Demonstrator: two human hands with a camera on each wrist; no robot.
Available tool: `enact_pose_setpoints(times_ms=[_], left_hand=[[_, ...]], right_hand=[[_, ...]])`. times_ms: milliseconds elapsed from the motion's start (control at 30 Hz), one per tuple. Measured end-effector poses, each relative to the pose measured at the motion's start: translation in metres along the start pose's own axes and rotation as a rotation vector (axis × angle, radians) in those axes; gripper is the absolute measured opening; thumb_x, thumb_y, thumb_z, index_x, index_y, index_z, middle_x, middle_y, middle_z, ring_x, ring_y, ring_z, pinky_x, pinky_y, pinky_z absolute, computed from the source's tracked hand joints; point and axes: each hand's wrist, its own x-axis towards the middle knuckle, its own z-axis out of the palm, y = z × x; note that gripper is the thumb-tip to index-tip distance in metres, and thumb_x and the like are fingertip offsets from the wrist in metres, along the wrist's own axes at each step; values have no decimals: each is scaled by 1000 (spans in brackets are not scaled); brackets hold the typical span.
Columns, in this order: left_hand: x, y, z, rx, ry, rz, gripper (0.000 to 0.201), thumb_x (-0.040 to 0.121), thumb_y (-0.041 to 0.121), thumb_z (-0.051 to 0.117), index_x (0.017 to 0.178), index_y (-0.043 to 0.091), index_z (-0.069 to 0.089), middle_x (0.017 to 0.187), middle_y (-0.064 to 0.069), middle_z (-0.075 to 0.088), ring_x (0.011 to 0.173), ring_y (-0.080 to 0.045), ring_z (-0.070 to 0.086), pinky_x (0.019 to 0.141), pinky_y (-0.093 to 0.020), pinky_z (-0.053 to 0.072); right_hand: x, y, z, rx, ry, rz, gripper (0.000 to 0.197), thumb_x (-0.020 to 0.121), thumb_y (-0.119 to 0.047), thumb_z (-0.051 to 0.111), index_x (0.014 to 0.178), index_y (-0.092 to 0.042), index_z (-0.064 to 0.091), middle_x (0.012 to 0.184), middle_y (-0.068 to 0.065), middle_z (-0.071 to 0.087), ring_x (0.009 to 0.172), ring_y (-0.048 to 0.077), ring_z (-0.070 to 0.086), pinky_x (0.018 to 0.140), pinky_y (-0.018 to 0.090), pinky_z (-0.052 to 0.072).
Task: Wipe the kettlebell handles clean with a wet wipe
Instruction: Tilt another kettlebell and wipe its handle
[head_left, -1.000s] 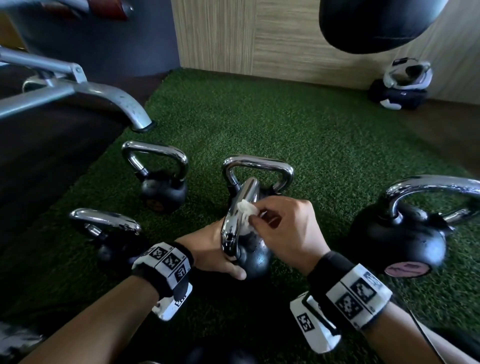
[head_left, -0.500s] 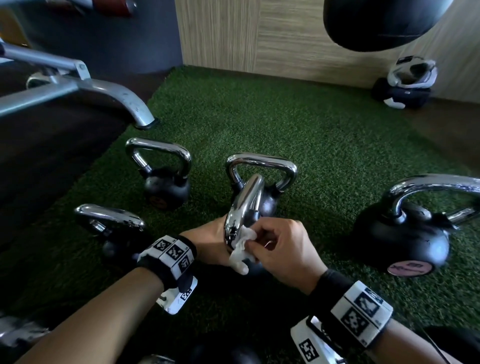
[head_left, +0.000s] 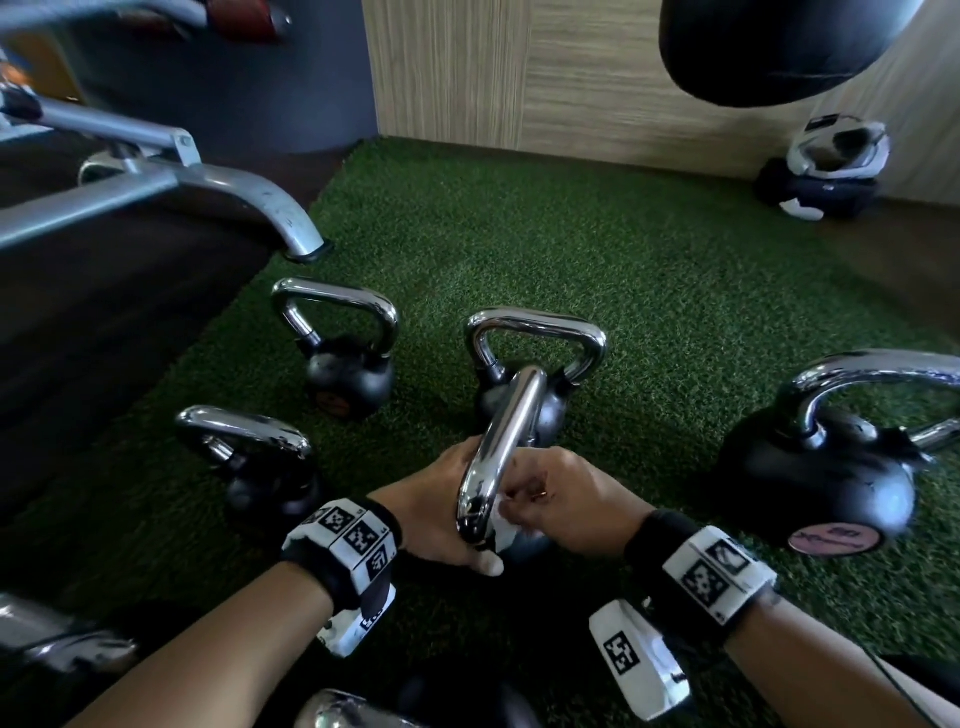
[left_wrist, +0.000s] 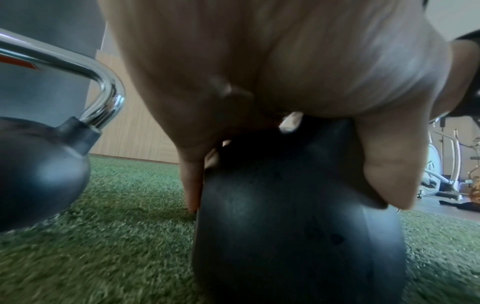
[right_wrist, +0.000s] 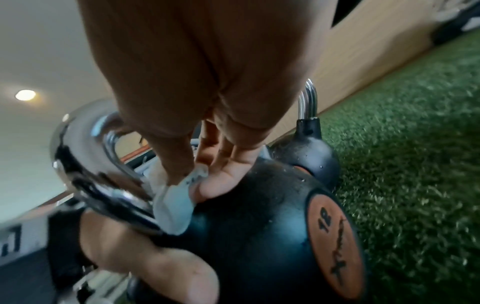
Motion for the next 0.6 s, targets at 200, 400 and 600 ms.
enact_pose_setpoints(times_ms=[200, 400, 600], left_hand=[[-2, -1, 1, -147, 41, -138, 116, 66, 27, 96, 155, 19, 22, 134, 22, 19, 126, 3, 30, 92, 8, 22], [2, -6, 7, -33, -48, -150, 66, 74, 48, 86, 121, 15, 53, 119, 11, 42, 134, -1, 36, 117, -14, 17], [5, 2, 2, 101, 6, 42, 46, 77, 56, 76, 72, 34, 36, 91, 25, 32, 102, -9, 27, 105, -27, 28]], right_hand=[[1, -3, -7, 69, -90, -1, 14, 92, -9, 69, 103, -14, 78, 95, -11, 76, 81, 5, 70, 76, 29, 56], [-6, -4, 2, 512, -137, 37, 19, 96, 2, 65, 113, 2, 73, 104, 14, 78, 89, 15, 72, 82, 26, 58], [-10, -5, 12, 1112, -73, 105, 26, 94, 9, 55, 117, 14, 65, 99, 20, 75, 84, 25, 76, 75, 32, 62]])
